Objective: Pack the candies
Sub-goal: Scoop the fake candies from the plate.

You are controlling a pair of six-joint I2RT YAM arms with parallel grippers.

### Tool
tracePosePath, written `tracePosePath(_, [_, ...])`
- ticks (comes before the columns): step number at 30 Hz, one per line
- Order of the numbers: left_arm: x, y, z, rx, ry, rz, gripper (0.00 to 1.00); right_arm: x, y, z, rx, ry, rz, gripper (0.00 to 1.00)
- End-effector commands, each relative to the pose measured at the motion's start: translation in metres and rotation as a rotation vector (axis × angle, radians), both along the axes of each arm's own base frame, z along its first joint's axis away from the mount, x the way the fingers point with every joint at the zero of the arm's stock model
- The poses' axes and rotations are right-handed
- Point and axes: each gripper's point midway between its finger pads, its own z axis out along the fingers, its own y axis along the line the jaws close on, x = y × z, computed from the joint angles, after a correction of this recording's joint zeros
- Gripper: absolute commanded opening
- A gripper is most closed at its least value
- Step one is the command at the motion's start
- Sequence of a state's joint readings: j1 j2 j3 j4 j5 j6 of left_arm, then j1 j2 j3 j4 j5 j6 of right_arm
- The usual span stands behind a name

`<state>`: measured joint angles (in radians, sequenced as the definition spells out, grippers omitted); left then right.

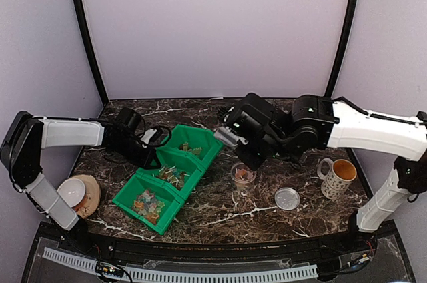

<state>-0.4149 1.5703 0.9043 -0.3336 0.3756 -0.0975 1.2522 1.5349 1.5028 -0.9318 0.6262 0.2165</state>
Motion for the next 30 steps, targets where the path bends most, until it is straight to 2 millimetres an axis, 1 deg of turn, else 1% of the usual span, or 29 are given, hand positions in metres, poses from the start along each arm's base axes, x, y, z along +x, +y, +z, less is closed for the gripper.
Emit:
tracePosePath(1, [0.000,-0.011,0.035,0.015,-0.102,-0.072,0.00,-0.012,0.020,-0.027,-0.120,0.091,0.122,0.00])
tracePosePath(4, [-0.002,-0.011,0.033,0.041,-0.107,-0.091,0.00,-0.016,0.032,-0.045,-0.172,0.138,0.170,0.00])
tracePosePath(8, [0.000,-0.010,0.033,0.077,-0.119,-0.103,0.00,-0.016,0.040,-0.064,-0.237,0.178,0.204,0.00])
tracePosePath(10, [-0.001,-0.009,0.031,0.103,-0.123,-0.112,0.00,-0.015,0.044,-0.074,-0.261,0.204,0.214,0.00])
tracePosePath(14, [-0.005,-0.009,0.025,0.145,-0.120,-0.138,0.00,-0.009,0.048,-0.088,-0.295,0.239,0.210,0.00])
tracePosePath(21, [-0.010,-0.012,0.020,0.175,-0.123,-0.171,0.00,0.010,0.052,-0.102,-0.353,0.263,0.183,0.00])
tracePosePath(28, [-0.012,-0.013,0.019,0.185,-0.130,-0.180,0.00,0.022,0.053,-0.116,-0.474,0.279,0.189,0.00])
tracePosePath(30, [-0.012,-0.012,0.018,0.195,-0.133,-0.180,0.00,0.027,0.056,-0.119,-0.507,0.259,0.203,0.00])
